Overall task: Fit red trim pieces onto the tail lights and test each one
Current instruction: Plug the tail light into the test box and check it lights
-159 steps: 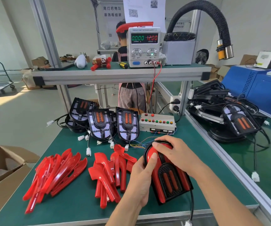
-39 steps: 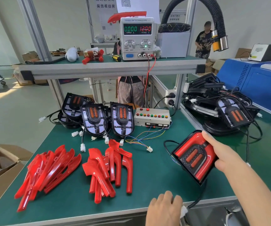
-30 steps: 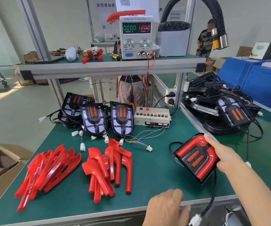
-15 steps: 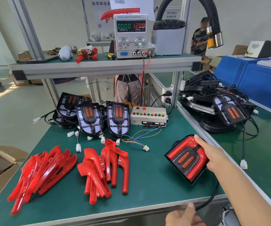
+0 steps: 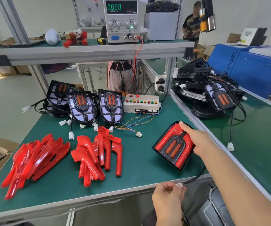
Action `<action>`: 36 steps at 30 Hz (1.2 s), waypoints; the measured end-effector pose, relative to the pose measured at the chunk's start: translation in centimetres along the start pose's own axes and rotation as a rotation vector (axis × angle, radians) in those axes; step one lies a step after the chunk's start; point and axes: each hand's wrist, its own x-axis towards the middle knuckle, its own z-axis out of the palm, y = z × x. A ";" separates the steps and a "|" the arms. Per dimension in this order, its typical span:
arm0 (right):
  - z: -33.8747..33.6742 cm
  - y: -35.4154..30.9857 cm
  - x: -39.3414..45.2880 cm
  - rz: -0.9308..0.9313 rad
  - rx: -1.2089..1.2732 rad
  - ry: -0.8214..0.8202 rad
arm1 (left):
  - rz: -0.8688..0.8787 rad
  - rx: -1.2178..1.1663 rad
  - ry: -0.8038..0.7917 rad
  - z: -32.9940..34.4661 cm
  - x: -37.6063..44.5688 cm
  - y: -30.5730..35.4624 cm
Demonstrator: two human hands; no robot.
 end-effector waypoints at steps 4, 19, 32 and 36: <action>0.2 -0.2 -0.4 -0.003 -0.034 -0.005 | 0.165 0.107 0.034 -0.7 -1.1 0.0; 0.4 -0.1 -0.2 -0.077 -0.290 0.011 | 0.533 0.884 -0.122 -2.0 5.7 11.7; -0.2 -1.2 -4.1 -0.804 -0.894 0.089 | 0.637 0.863 -0.363 0.5 6.1 14.9; 1.1 -1.0 -7.3 -0.955 -0.900 -0.273 | 0.644 0.797 -0.380 1.5 6.2 14.9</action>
